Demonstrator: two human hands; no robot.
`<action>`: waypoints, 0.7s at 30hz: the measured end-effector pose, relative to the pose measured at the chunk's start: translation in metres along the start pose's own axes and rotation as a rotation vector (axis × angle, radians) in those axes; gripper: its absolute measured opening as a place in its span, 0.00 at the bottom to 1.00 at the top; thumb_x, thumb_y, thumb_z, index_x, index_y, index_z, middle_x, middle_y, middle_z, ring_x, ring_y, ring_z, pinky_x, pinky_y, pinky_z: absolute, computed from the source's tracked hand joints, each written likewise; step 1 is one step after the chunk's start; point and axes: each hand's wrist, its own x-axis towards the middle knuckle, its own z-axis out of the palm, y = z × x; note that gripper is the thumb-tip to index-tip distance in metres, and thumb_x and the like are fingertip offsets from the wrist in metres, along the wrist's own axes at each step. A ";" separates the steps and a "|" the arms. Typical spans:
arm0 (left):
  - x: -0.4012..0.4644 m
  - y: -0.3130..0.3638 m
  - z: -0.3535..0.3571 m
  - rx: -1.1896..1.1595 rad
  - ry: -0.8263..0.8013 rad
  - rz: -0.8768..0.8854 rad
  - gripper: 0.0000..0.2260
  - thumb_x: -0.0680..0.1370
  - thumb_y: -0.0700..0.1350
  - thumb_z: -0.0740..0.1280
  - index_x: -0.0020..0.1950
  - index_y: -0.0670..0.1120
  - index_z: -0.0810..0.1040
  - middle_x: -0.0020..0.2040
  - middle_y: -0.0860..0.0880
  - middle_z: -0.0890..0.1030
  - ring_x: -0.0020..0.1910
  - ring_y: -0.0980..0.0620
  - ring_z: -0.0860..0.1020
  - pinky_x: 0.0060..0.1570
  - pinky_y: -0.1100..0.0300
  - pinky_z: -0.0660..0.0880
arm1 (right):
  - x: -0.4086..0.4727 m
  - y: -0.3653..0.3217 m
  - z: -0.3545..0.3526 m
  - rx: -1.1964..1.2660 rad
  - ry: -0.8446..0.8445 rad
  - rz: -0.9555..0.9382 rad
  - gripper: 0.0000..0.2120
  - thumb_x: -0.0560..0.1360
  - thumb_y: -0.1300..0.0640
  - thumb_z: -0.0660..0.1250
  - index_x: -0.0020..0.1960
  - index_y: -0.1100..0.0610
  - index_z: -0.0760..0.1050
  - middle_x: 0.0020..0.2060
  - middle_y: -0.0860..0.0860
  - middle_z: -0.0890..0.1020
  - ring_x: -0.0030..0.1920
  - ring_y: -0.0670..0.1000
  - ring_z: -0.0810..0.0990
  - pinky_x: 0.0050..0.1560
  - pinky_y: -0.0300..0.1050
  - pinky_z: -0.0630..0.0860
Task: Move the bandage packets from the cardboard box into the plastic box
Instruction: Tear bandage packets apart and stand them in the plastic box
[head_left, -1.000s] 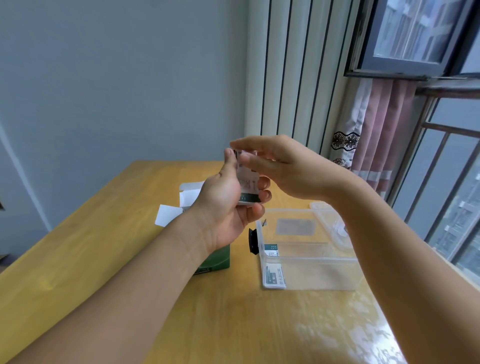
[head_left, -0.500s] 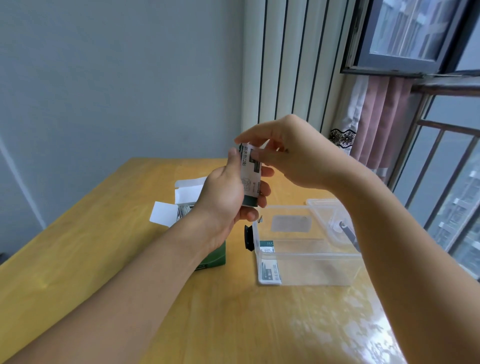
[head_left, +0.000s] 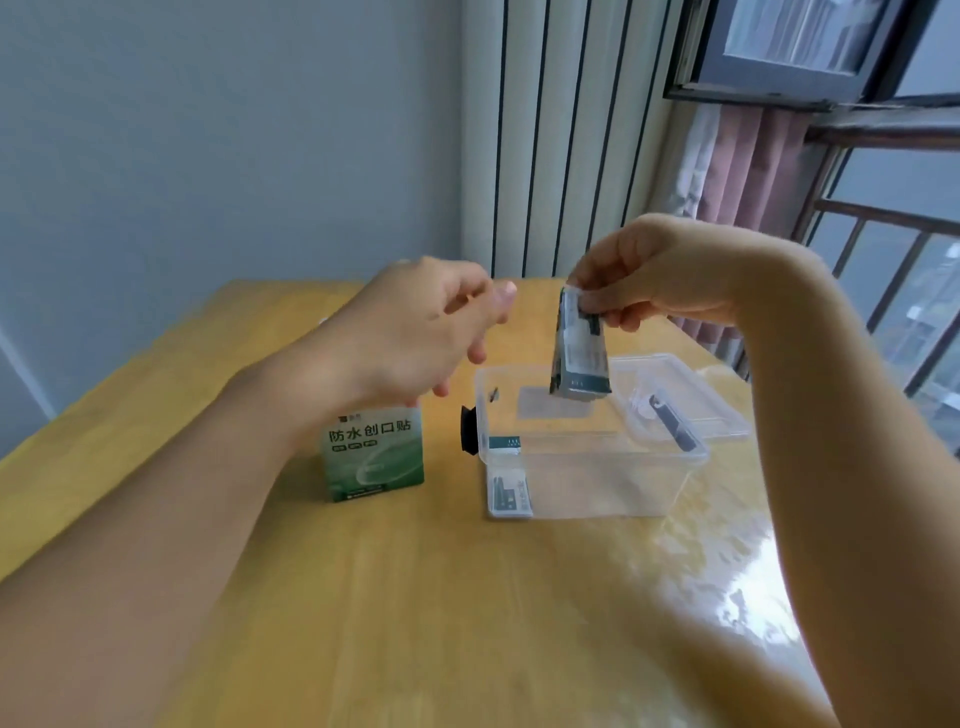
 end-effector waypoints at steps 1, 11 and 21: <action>-0.001 0.000 0.003 0.095 -0.058 0.049 0.14 0.83 0.59 0.58 0.51 0.54 0.80 0.40 0.52 0.83 0.26 0.57 0.79 0.28 0.59 0.75 | 0.007 0.005 0.008 -0.105 -0.079 0.052 0.07 0.77 0.65 0.69 0.50 0.57 0.83 0.40 0.53 0.86 0.36 0.46 0.81 0.37 0.37 0.79; -0.001 -0.009 0.033 0.422 -0.296 0.111 0.09 0.80 0.56 0.66 0.46 0.55 0.83 0.36 0.55 0.81 0.38 0.57 0.78 0.41 0.57 0.74 | 0.036 0.002 0.064 -0.339 -0.346 0.253 0.06 0.77 0.68 0.68 0.49 0.60 0.81 0.41 0.57 0.86 0.36 0.50 0.86 0.37 0.38 0.82; -0.002 -0.014 0.031 0.401 -0.403 0.092 0.11 0.80 0.53 0.67 0.40 0.52 0.81 0.33 0.51 0.83 0.22 0.57 0.79 0.43 0.50 0.82 | 0.044 0.003 0.092 -0.556 -0.425 0.343 0.06 0.77 0.64 0.70 0.49 0.56 0.76 0.46 0.59 0.86 0.46 0.59 0.87 0.51 0.56 0.84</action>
